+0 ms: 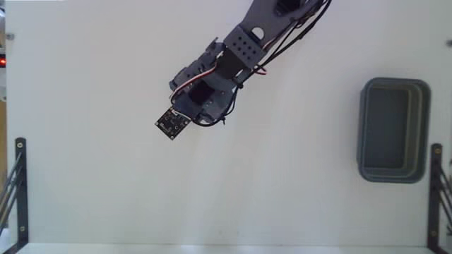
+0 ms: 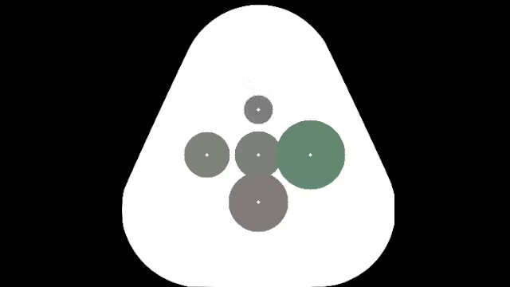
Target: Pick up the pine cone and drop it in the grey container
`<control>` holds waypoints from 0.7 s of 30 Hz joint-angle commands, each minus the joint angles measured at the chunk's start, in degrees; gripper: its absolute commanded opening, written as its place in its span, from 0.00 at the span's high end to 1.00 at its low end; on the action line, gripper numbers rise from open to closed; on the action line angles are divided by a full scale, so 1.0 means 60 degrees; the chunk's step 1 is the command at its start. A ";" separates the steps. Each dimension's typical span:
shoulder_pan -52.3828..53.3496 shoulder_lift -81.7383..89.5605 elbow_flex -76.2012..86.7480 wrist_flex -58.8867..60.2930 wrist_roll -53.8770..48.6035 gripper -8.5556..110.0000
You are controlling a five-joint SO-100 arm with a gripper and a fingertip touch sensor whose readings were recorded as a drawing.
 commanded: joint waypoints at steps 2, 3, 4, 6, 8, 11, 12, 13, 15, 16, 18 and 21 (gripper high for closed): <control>0.0174 0.0207 0.0014 -0.0129 0.0044 0.55; 0.0174 0.0207 0.0014 -0.0129 0.0044 0.55; 0.0174 0.0207 0.0014 -0.0129 0.0044 0.55; 0.0174 0.0207 0.0014 -0.0130 0.0044 0.55; 0.0174 0.0217 -0.0008 -0.0097 0.0044 0.55; 0.0174 0.0271 -0.0130 0.0078 0.0044 0.55; 0.0174 0.0293 -0.0181 0.0151 0.0044 0.55; 0.0174 0.0328 -0.0270 0.0275 0.0044 0.55; 0.0174 0.0382 -0.0418 0.0478 0.0044 0.55; 0.0174 0.0412 -0.0508 0.0597 0.0044 0.55; 0.0174 0.0460 -0.0664 0.0801 0.0044 0.55; 0.0174 0.0526 -0.0920 0.1123 0.0044 0.55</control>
